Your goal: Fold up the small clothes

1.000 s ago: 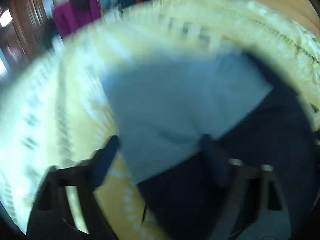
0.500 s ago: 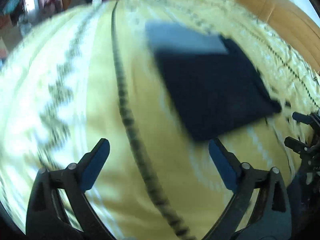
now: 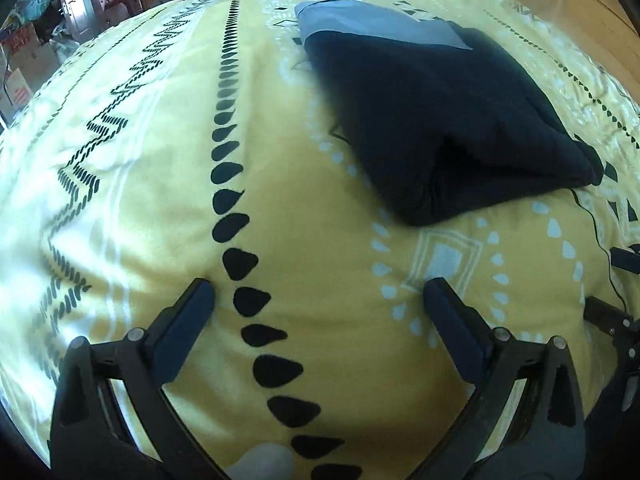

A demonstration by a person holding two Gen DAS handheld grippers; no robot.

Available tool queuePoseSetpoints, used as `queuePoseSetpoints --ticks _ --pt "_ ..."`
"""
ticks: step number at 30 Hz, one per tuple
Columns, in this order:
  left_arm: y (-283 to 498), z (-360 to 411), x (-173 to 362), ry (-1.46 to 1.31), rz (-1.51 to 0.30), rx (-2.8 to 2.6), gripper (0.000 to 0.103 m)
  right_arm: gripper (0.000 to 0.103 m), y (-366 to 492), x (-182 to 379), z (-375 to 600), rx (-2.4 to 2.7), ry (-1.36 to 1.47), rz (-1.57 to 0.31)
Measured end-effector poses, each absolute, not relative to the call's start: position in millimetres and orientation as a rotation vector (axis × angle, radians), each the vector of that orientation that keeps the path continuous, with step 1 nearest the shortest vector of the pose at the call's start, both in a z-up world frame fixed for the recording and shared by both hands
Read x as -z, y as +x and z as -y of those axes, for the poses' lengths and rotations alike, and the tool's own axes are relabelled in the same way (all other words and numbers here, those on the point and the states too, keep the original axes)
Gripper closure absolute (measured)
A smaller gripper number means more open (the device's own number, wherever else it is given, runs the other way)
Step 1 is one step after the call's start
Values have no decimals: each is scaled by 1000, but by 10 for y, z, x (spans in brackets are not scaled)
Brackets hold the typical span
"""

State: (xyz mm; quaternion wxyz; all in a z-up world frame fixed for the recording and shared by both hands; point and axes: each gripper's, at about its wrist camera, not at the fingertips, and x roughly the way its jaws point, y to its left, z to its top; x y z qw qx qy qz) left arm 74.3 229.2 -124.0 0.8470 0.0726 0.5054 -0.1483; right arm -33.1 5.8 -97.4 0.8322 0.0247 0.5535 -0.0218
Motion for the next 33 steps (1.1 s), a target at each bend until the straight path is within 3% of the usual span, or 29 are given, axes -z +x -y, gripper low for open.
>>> queuePoseSetpoints --ticks 5,17,26,33 --pt "801 -2362 1238 134 -1071 321 0 0 -195 975 56 72 133 -1118" --pt "678 -2221 950 192 -1010 242 0 0 -96 837 -7 93 81 -1184" --pt "391 -1897 -163 127 -809 311 1 0 -568 -310 -35 134 17 -950" --pt "281 -1764 -536 43 -744 340 2 0 -901 -1018 23 168 21 -819"
